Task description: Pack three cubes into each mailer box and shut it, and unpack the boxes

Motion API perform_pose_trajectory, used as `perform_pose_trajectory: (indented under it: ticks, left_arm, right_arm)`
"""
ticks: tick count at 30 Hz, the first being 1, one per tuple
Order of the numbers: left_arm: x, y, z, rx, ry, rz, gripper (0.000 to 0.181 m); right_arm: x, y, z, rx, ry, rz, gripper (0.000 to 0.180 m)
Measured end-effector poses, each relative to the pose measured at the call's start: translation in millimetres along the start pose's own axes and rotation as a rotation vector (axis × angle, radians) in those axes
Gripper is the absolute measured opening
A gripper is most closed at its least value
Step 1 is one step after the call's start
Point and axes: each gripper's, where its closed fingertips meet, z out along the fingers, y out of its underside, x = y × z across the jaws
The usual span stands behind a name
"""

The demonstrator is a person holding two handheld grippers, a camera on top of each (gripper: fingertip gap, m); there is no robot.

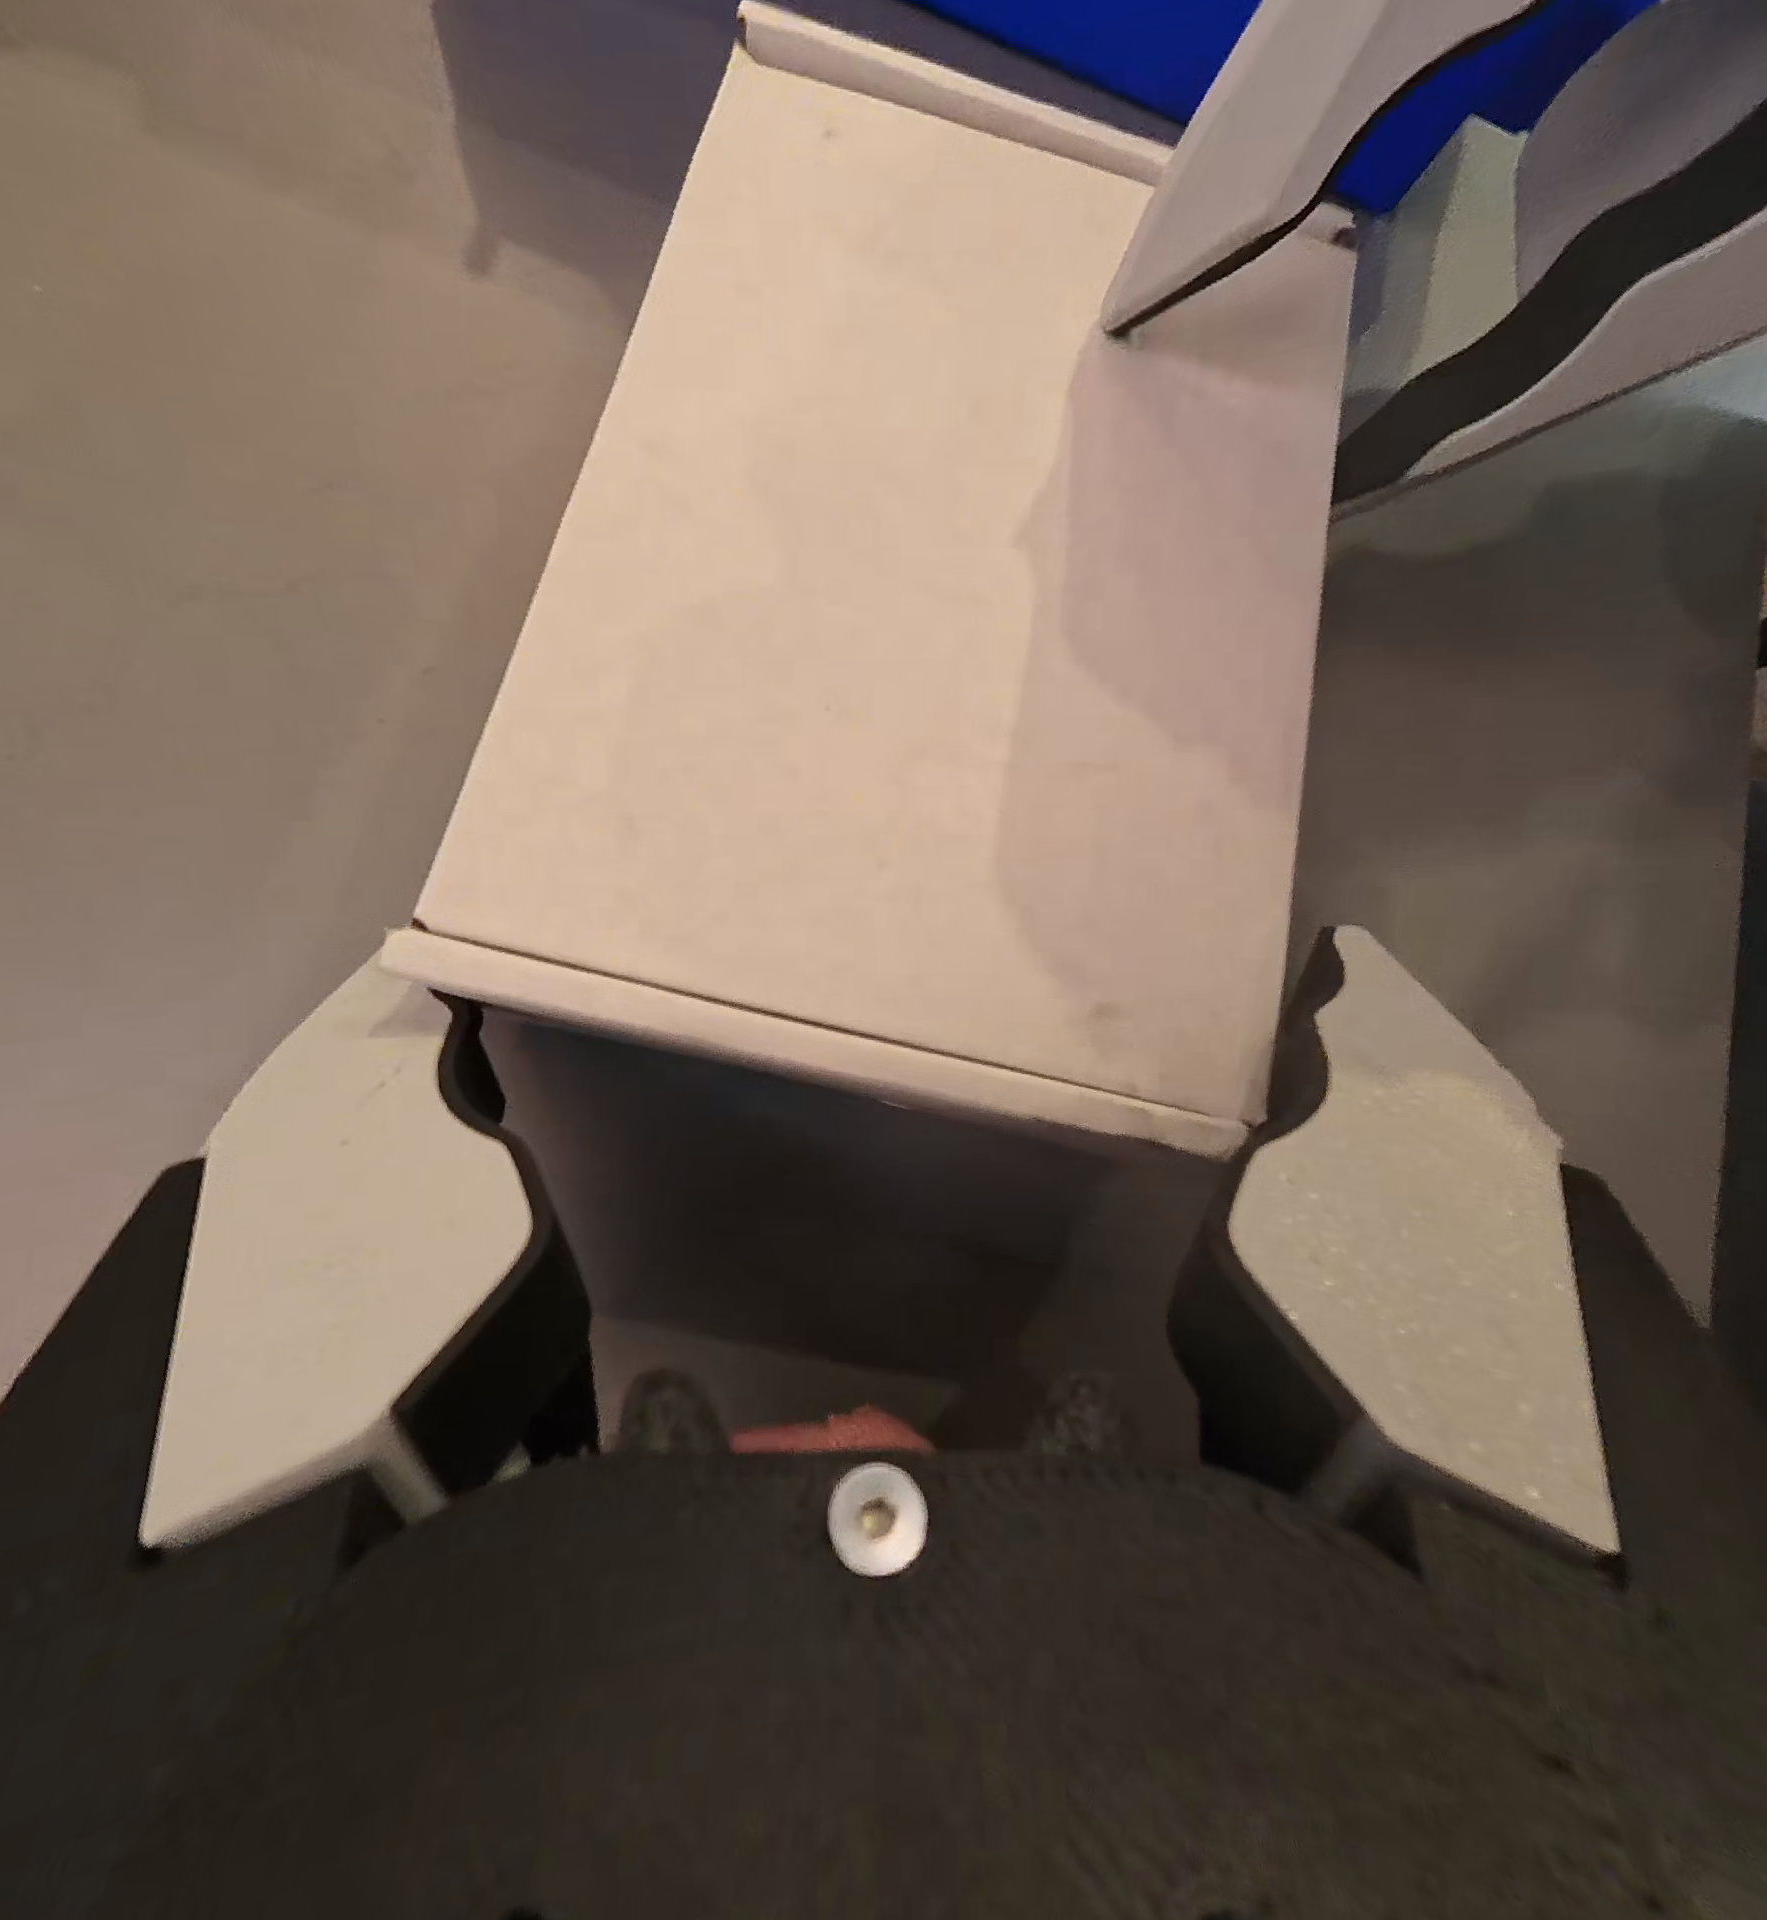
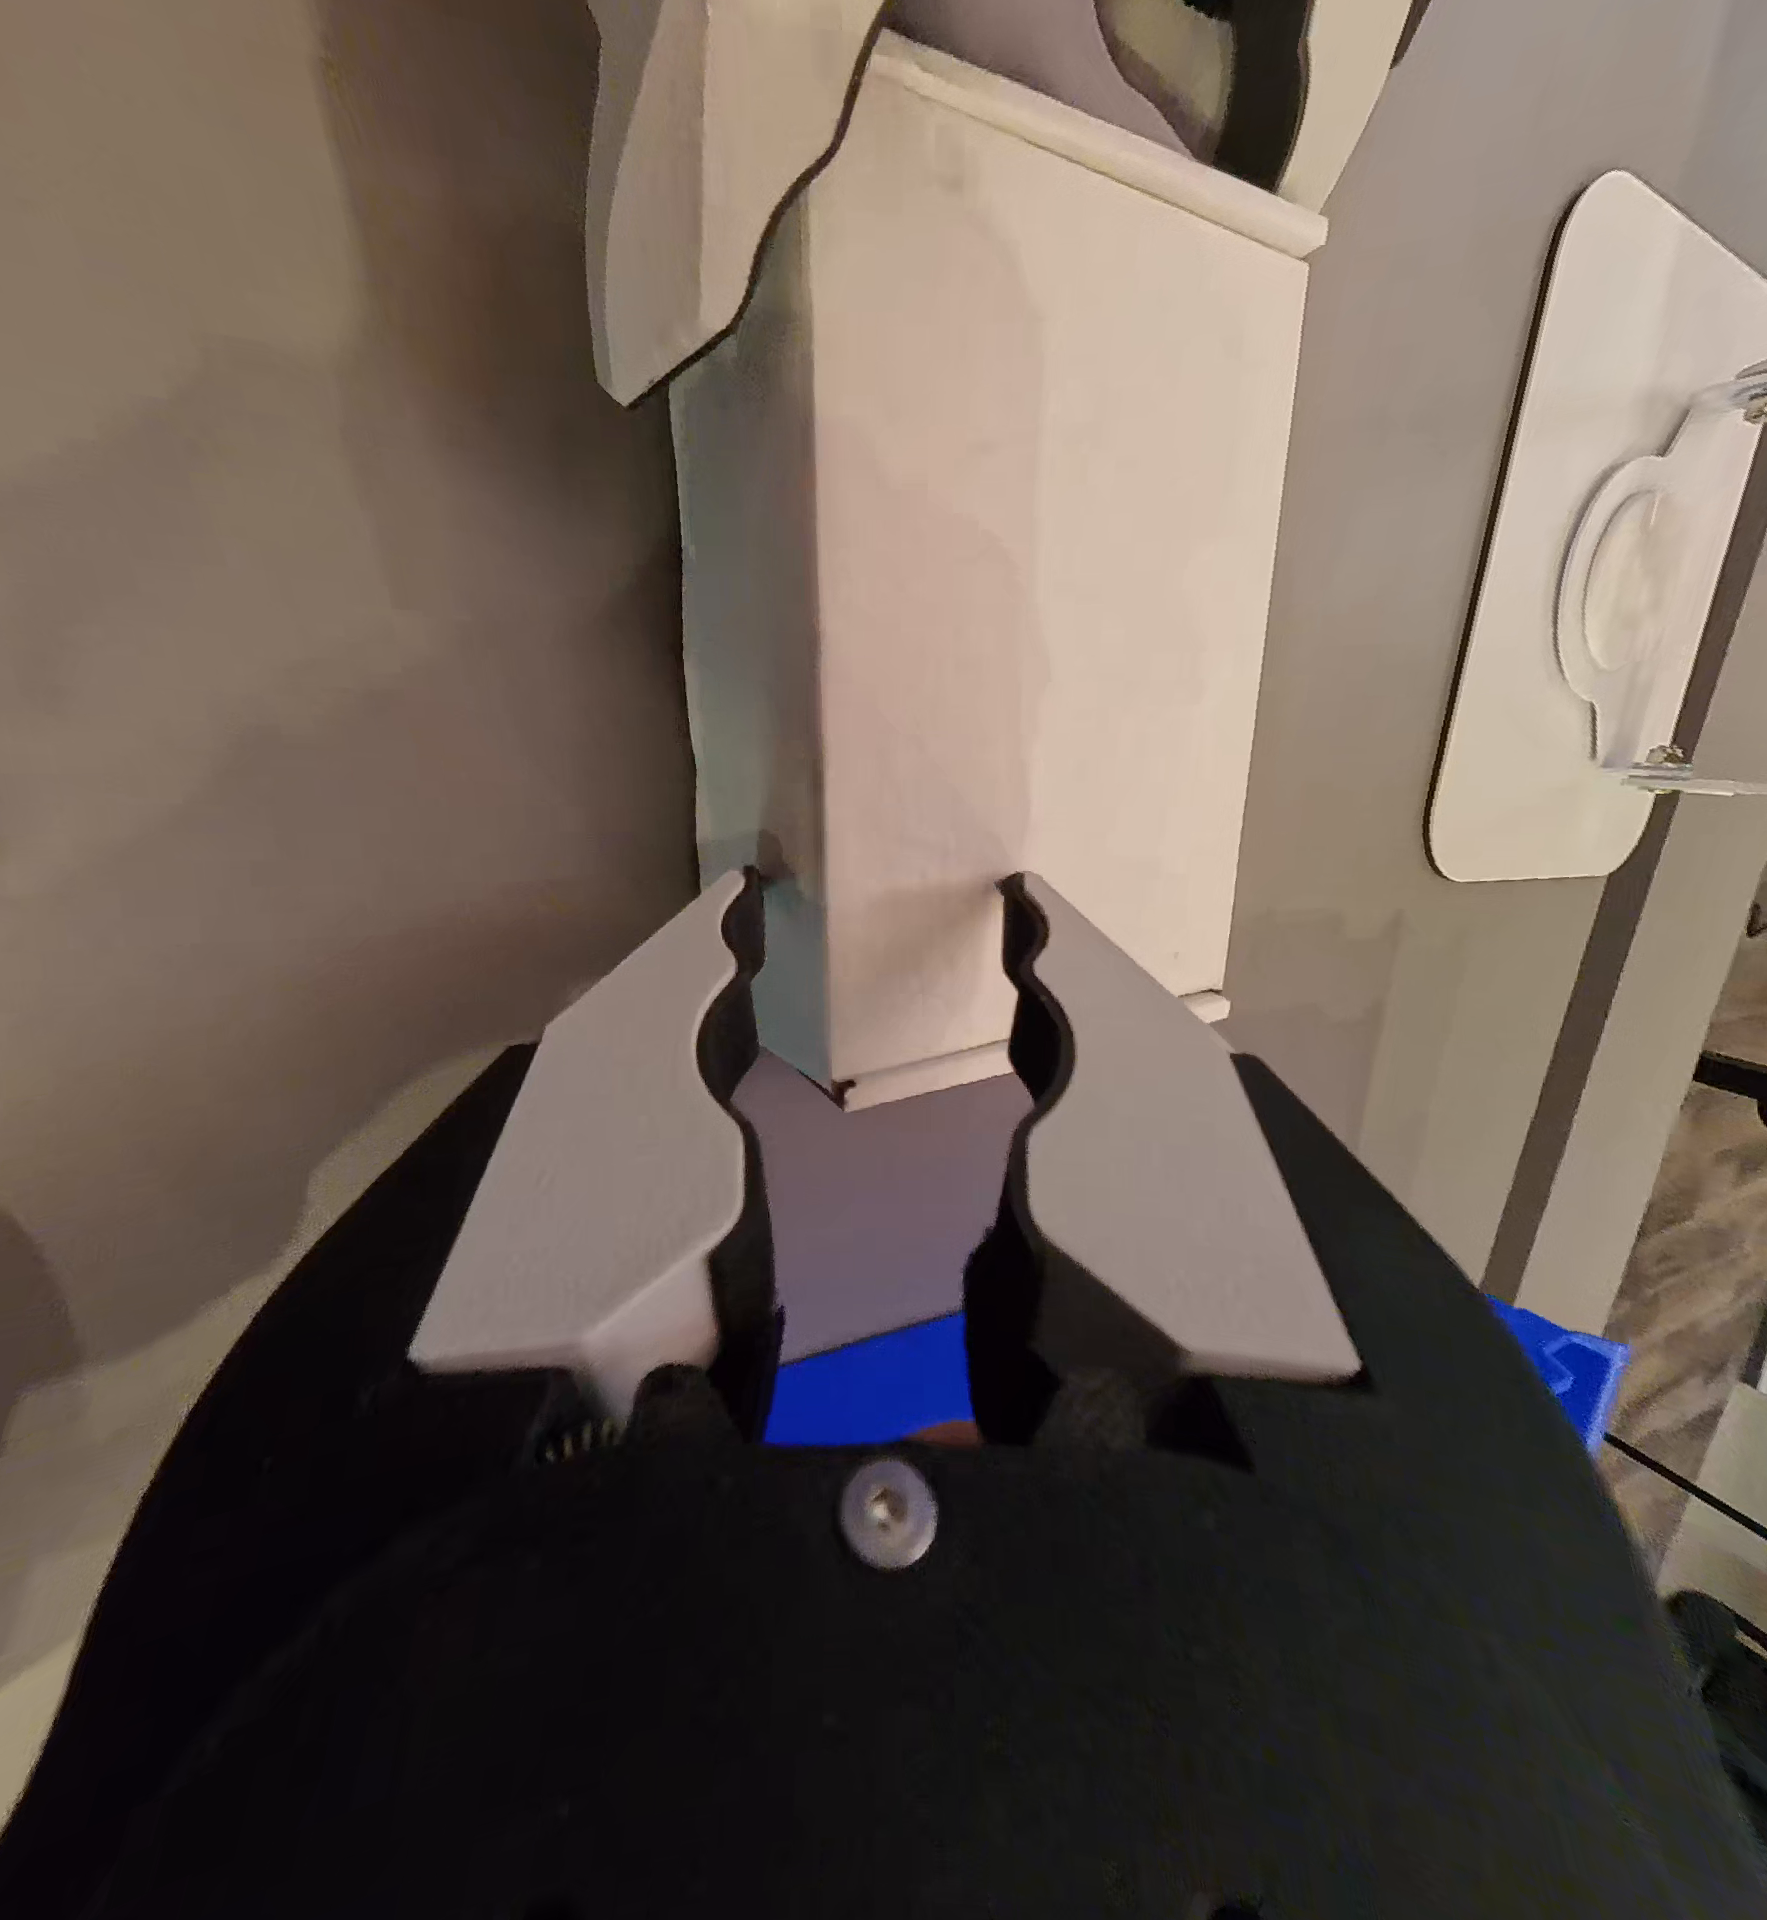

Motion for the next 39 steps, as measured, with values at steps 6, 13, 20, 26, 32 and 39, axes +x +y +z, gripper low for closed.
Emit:
perform_pose_trajectory:
  ticks: [6, 13, 20, 26, 32, 39]
  left_arm:
    - [0, -10, -5, 0.02, 0.078, -0.185, 0.142]
    - [-2, -23, -15, 0.01, 0.246, -0.409, 0.142]
    - [-3, -26, -16, 0.008, 0.262, -0.428, 0.142]
    - [-3, -24, -16, 0.022, 0.258, -0.4, 0.141]
    - [-3, -23, -16, 0.028, 0.257, -0.381, 0.141]
    - [-1, -22, -16, 0.007, 0.265, -0.367, 0.14]
  right_arm:
    - [11, 1, -3, -0.083, 0.149, -0.009, 0.081]
    - [32, 8, 6, -0.204, 0.415, -0.093, 0.076]
    - [38, 6, 3, -0.167, 0.332, -0.072, 0.06]
    - [34, 4, 2, -0.122, 0.258, -0.043, 0.062]
    - [32, 3, 0, -0.092, 0.195, -0.028, 0.064]
    - [31, 3, -2, -0.087, 0.119, -0.029, 0.065]
